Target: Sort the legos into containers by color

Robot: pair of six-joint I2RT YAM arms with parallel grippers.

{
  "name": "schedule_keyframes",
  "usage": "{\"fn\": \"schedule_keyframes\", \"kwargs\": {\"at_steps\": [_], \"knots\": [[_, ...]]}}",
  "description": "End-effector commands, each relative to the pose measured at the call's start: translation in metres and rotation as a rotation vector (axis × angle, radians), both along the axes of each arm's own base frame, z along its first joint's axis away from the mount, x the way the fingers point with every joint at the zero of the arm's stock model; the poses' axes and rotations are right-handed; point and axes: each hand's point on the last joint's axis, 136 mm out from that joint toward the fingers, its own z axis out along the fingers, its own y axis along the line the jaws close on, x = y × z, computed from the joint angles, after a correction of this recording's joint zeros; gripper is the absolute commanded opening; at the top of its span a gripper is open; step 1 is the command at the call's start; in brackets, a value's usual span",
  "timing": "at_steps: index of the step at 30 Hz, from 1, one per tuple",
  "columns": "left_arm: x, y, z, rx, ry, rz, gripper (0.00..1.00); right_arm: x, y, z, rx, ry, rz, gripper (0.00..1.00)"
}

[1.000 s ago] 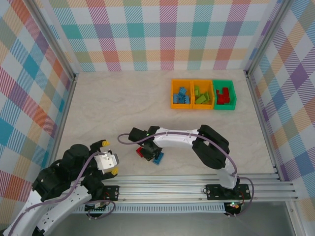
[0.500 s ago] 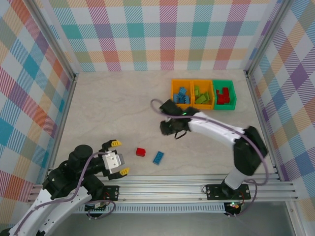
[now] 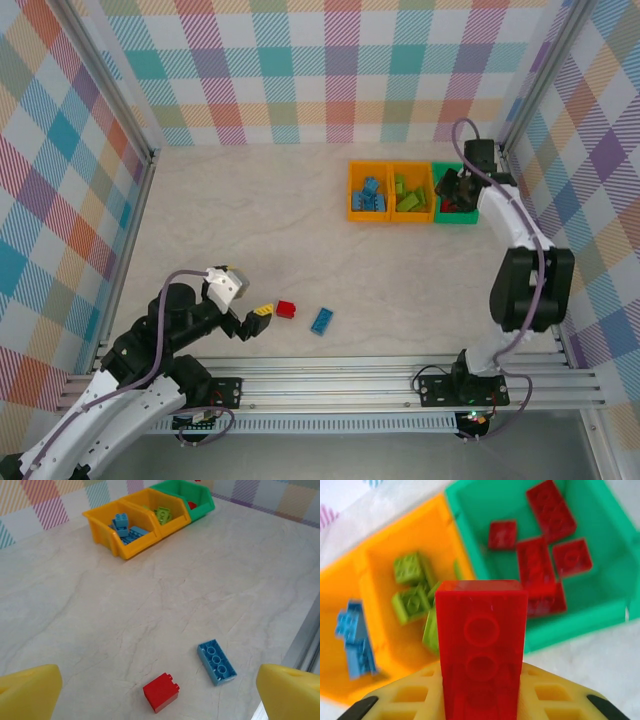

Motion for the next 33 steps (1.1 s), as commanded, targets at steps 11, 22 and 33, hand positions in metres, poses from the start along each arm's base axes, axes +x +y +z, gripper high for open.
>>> {"fn": "schedule_keyframes", "kwargs": {"at_steps": [11,22,33], "knots": [[0.021,-0.025,0.002,-0.23,0.199,0.08,1.0,0.051,-0.022,0.011,0.052,0.081,-0.022,0.63],[0.04,-0.086,-0.06,-0.039,0.476,0.243,1.0,-0.105,0.062,0.028,0.348,-0.015,0.118,0.72],[0.001,-0.146,-0.146,0.364,0.798,0.253,1.0,-0.198,0.081,-0.007,0.407,0.107,0.168,0.84]]}}
